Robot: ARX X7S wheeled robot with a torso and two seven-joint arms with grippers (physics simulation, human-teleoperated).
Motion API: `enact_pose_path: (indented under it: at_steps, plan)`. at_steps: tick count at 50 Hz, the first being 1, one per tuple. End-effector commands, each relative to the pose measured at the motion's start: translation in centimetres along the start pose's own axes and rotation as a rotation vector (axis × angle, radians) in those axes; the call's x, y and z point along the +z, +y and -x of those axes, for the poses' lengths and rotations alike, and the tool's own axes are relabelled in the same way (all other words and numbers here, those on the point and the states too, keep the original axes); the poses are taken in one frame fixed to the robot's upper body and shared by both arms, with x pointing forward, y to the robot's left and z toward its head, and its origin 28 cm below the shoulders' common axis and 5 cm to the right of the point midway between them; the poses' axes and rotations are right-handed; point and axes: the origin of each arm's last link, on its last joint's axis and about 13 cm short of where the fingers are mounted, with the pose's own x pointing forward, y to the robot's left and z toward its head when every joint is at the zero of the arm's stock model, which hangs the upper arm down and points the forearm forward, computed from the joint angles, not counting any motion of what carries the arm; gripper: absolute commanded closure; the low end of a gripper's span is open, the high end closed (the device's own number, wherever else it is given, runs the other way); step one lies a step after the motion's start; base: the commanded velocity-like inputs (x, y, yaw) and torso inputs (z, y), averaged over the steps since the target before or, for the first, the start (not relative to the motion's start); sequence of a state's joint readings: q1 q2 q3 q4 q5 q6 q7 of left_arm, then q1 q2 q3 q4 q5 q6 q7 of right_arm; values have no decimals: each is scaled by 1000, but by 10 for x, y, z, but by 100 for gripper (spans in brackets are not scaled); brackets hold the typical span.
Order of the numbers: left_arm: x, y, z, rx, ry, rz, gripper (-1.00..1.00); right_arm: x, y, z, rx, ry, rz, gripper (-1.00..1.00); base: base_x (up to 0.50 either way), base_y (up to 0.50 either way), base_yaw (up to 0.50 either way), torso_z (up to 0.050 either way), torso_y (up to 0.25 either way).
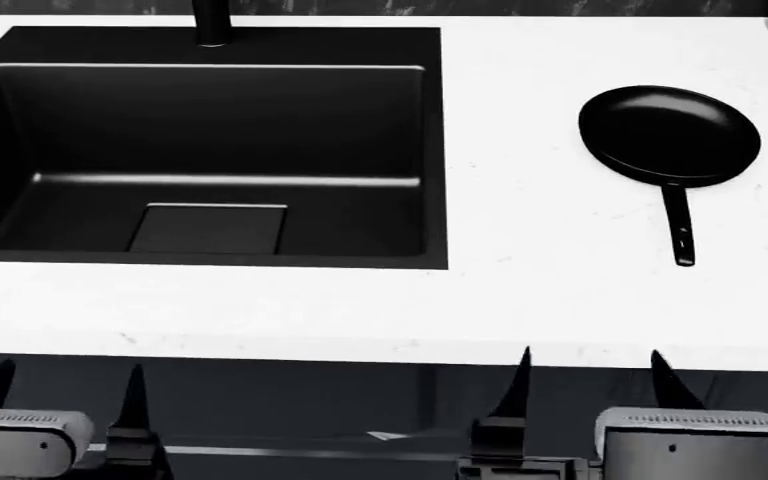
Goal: Pick the pan and sponge and place them into the sink. Then turn on the water.
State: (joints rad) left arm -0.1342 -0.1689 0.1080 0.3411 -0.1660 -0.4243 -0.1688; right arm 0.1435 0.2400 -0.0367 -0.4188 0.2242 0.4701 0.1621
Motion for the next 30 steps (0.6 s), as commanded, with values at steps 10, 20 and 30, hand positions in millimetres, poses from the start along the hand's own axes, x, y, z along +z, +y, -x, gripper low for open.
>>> enact_pose_path:
  at_steps: [10,20,30]
  plan:
    - [90,35,-21,6,-2,-44,-100,111,-61,3,-36,-41,22,-100,0,0,0,0,0]
    - [86,38,-19,7,40,-45,-100,103,-66,9,-31,27,29,-100,0,0,0,0,0]
    - [82,40,-19,12,49,-45,-100,93,-65,9,-17,48,19,-100,314,0,0,0,0]
